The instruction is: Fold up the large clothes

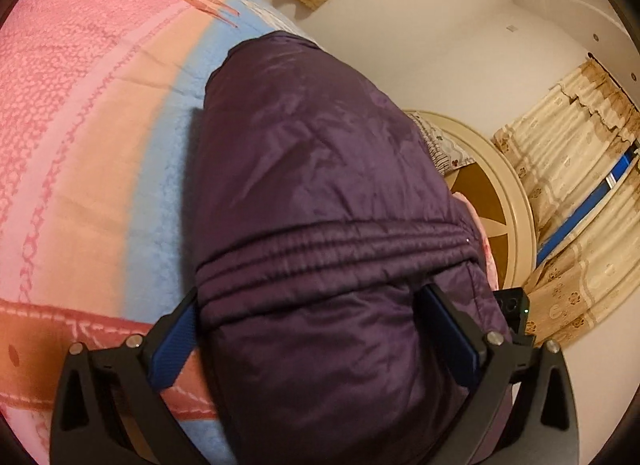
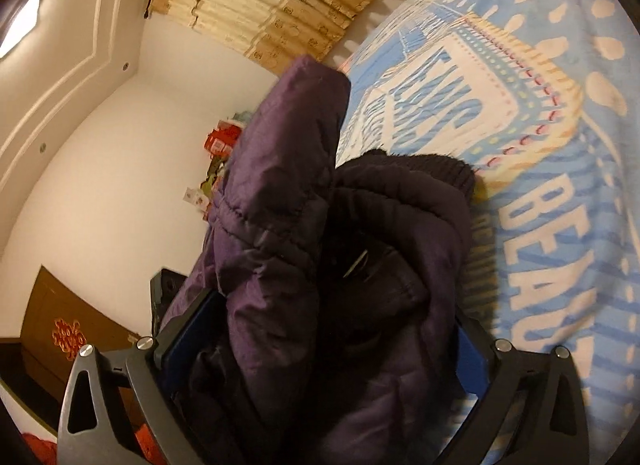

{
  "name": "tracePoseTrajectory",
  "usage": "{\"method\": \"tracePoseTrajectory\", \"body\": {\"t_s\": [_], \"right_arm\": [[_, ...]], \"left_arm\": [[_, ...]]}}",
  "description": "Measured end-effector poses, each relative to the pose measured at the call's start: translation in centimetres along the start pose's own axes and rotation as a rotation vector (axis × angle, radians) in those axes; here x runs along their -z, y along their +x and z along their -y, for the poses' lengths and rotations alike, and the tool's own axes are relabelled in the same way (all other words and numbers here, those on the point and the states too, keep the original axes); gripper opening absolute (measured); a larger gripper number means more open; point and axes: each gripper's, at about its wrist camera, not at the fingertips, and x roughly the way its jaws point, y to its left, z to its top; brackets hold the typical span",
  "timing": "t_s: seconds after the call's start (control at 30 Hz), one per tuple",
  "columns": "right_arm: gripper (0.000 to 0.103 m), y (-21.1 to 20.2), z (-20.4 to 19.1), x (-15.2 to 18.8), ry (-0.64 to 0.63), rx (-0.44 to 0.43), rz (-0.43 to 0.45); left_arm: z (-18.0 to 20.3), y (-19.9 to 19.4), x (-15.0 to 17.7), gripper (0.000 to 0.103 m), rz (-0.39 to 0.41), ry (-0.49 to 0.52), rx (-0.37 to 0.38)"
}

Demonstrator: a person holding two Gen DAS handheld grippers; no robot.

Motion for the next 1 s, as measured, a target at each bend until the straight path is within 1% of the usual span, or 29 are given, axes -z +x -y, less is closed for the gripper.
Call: {"method": "tracePoseTrajectory", "body": {"t_s": [0.03,0.07,0.1,0.17,0.2,0.23,0.27,0.33,0.43,0.47,0.5,0.53,0.57,0.6,0.67,0.77,0.87,0.93,1.0], "right_arm": [[0.101,0.0,-0.2,0.0,-0.008,-0.005,-0.019],[0.099,0.3,-0.7,0.4,-0.019,-0.021,-0.051],[0.092,0.4,-1.2,0.8,-0.019,-0.044,-0.075],[0.087,0.5,-1.3,1.5,0.041,-0.098,-0.087],[0.085,0.3,-1.4,2.0,0.065,-0.107,-0.088],[0.082,0.2,-1.5,2.5,0.08,-0.117,-0.088],[0.08,-0.1,-1.8,3.4,0.111,-0.145,-0.094],[0.075,-0.7,-2.5,4.9,0.144,-0.183,-0.113],[0.072,-2.0,-4.8,8.7,0.161,-0.245,-0.183],[0.07,-2.4,-6.0,10.4,0.153,-0.264,-0.221],[0.07,-2.8,-7.2,12.1,0.147,-0.288,-0.257],[0.07,-3.0,-8.0,13.3,0.137,-0.297,-0.273],[0.07,-3.3,-9.4,15.2,0.107,-0.296,-0.296],[0.07,-3.2,-10.2,16.3,0.088,-0.283,-0.306],[0.07,-2.9,-11.5,18.2,0.047,-0.243,-0.303],[0.07,-2.5,-12.7,20.0,0.026,-0.202,-0.246],[0.07,-1.7,-13.4,21.2,0.007,-0.166,-0.189],[0.075,-1.3,-13.4,21.7,0.014,-0.15,-0.16],[0.079,-0.8,-12.8,22.2,0.056,-0.148,-0.137]], "left_arm": [[0.3,0.0,0.1,0.103,0.001,0.008,0.004],[0.6,-0.3,0.1,0.099,0.006,0.013,0.007],[0.9,-0.3,0.0,0.094,0.011,0.013,0.007],[1.6,-1.1,0.1,0.089,0.017,0.0,0.01],[2.0,-1.5,0.2,0.086,0.017,0.003,0.004],[2.4,-1.6,0.4,0.085,0.012,0.013,-0.008],[3.0,-2.0,0.7,0.084,0.007,0.031,-0.022],[4.0,-3.7,1.7,0.083,-0.006,0.063,-0.042],[5.6,-7.5,4.6,0.083,-0.057,0.114,-0.1],[5.9,-8.6,5.7,0.083,-0.078,0.119,-0.123],[5.7,-10.0,6.8,0.083,-0.097,0.115,-0.145],[5.4,-11.3,8.2,0.083,-0.11,0.097,-0.162],[5.0,-12.2,9.4,0.083,-0.109,0.069,-0.175],[4.3,-13.2,10.5,0.084,-0.101,0.046,-0.19],[3.1,-14.3,12.8,0.084,-0.077,-0.002,-0.218],[1.5,-15.5,14.8,0.084,-0.02,-0.062,-0.24],[1.0,-15.7,14.9,0.089,0.026,-0.075,-0.287],[1.2,-15.3,14.8,0.092,0.043,-0.056,-0.318],[1.6,-14.7,14.5,0.092,0.056,-0.047,-0.341]]}}
